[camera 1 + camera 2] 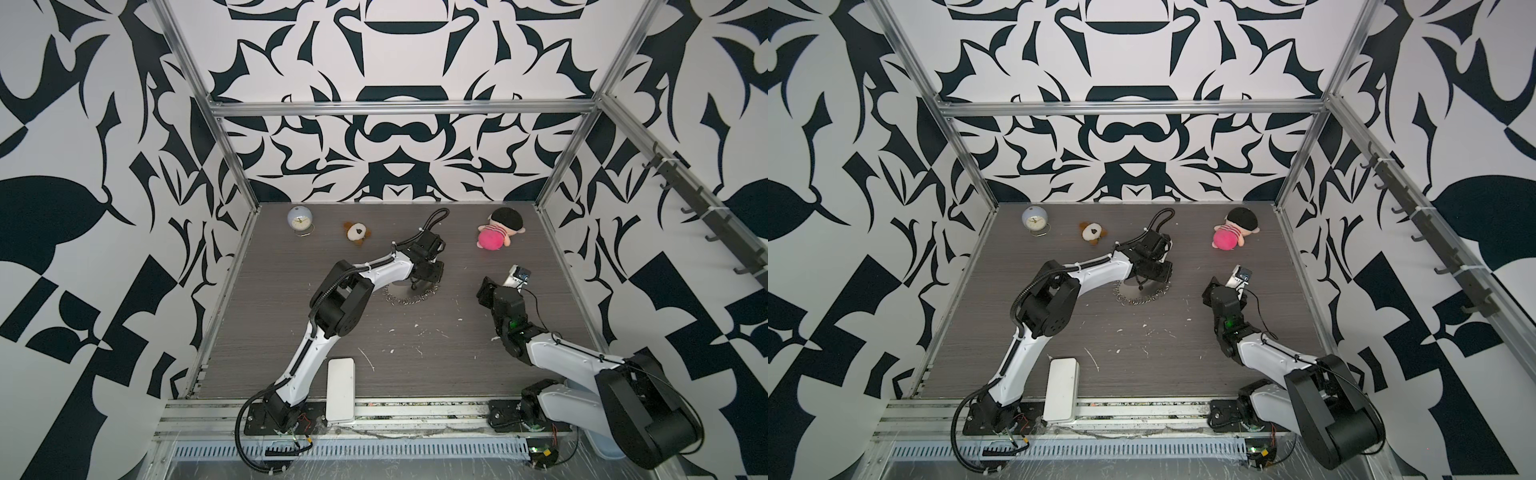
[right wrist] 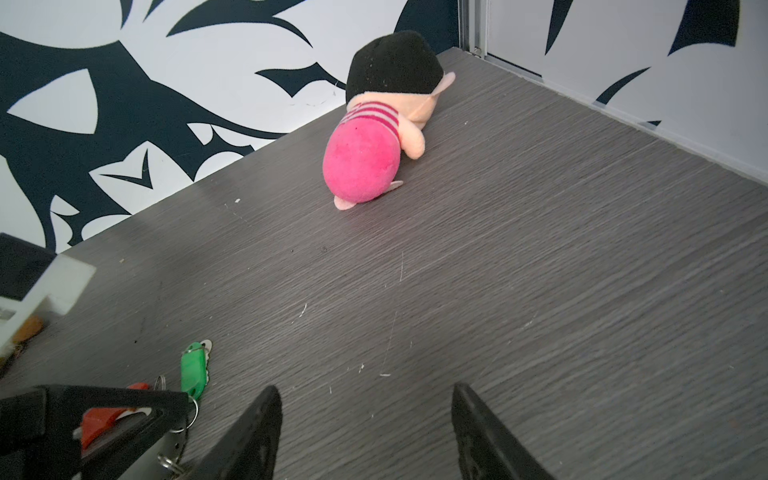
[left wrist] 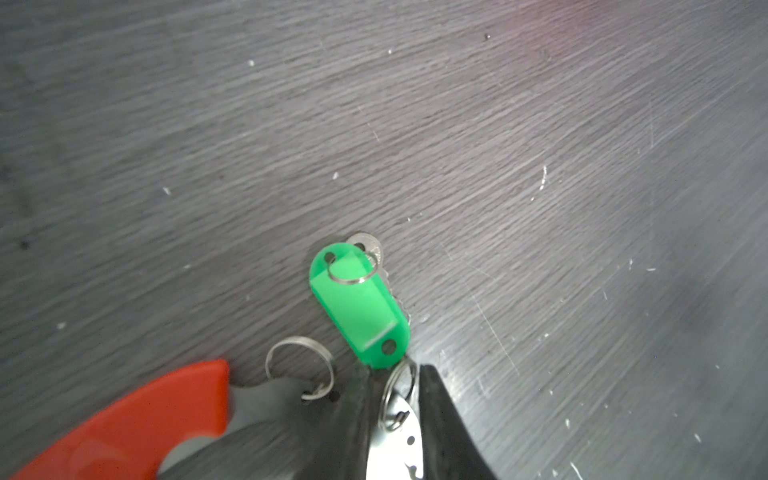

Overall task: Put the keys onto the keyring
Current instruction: 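Lift the keyring plate with the left gripper while the right gripper reaches toward it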

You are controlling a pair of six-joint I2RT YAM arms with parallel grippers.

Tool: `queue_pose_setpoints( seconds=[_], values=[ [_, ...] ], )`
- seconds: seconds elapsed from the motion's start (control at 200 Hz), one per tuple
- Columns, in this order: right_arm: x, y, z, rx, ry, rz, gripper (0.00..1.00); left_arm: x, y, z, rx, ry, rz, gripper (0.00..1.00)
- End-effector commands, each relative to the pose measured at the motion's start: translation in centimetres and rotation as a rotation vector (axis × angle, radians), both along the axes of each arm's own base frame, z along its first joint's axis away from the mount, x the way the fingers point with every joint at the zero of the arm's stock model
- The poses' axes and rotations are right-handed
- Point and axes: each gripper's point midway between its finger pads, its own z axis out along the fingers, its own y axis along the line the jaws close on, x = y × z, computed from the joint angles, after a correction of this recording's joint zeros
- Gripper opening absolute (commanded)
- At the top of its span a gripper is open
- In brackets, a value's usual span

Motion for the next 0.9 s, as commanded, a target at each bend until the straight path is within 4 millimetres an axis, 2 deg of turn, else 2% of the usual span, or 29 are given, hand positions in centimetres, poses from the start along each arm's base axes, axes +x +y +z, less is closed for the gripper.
queue_pose_setpoints(
  seconds=[0.0,0.1,0.16,0.25,0.59,0.765,0.89],
  values=[
    [0.8,-0.1,2.0,0.011,-0.057,-0.024,0.68,-0.5,0.5,-1.2,0.054,0.018,-0.003,0.20],
    [0.7,-0.1,2.0,0.009,-0.058,-0.023,0.68,-0.6,0.6,-1.1,0.051,0.010,-0.006,0.13],
    [0.7,-0.1,2.0,0.010,-0.058,-0.026,0.68,-0.7,0.4,-0.8,0.038,0.012,-0.018,0.05],
    [0.7,-0.1,1.9,0.009,-0.056,-0.027,0.68,-1.1,0.1,-0.5,0.019,0.017,-0.043,0.00],
    [0.8,-0.1,1.9,0.007,-0.053,-0.028,0.68,-1.7,0.6,1.1,0.005,-0.025,-0.080,0.00],
    [1.0,-0.1,1.9,0.000,-0.052,-0.026,0.67,-3.3,0.6,3.8,-0.067,-0.082,-0.177,0.00],
    [1.3,0.3,2.1,-0.022,-0.041,0.002,0.67,-5.0,1.4,7.3,-0.152,-0.186,-0.240,0.00]
  ],
)
